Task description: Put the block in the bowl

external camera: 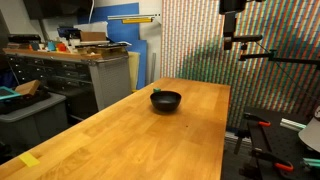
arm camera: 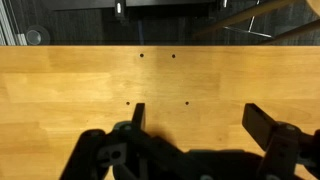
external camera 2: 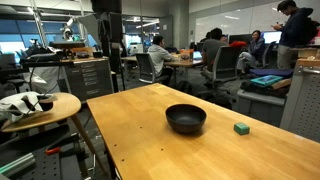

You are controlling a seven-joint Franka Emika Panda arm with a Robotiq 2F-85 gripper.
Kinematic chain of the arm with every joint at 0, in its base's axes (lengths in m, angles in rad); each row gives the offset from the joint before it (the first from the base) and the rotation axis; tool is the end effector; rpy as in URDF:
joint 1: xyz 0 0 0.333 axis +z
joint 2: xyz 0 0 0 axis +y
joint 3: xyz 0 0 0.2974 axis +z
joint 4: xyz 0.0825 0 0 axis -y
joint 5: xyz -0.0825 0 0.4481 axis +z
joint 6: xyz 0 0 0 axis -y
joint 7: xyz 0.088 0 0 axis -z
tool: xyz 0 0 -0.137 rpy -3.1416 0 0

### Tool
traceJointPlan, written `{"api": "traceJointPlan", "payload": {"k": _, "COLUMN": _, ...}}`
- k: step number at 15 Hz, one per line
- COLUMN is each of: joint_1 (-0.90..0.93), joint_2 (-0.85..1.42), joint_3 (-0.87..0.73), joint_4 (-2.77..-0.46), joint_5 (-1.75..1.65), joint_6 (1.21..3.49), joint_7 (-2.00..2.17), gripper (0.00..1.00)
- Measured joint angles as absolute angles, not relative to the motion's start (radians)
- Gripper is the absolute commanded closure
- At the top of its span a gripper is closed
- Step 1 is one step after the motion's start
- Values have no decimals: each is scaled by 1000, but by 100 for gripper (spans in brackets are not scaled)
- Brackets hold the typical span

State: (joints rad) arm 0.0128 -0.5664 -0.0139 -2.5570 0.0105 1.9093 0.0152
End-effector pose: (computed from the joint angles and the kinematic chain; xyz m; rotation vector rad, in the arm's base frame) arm 0.4294 0.0012 0.3772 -3.1223 0.0277 0.1273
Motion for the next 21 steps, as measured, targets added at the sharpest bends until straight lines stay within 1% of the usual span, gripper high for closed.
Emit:
{"api": "traceJointPlan", "payload": {"k": 14, "joint_1": 13, "joint_2": -563, "joint_3": -14, "joint_4": -2553, "joint_5": 11, "joint_6": 1912, "joint_7": 17, "gripper": 0}}
{"api": "traceJointPlan", "payload": {"k": 18, "joint_1": 13, "joint_2": -511, "joint_3": -4, "joint_4": -2531, "joint_5": 10, "joint_6": 1952, "joint_7": 28, "gripper": 0}}
{"api": "traceJointPlan", "payload": {"k": 21, "joint_1": 13, "joint_2": -429, "joint_3": 12, "joint_4": -2478, "joint_5": 8, "joint_6": 2011, "joint_7": 56, "gripper": 0}}
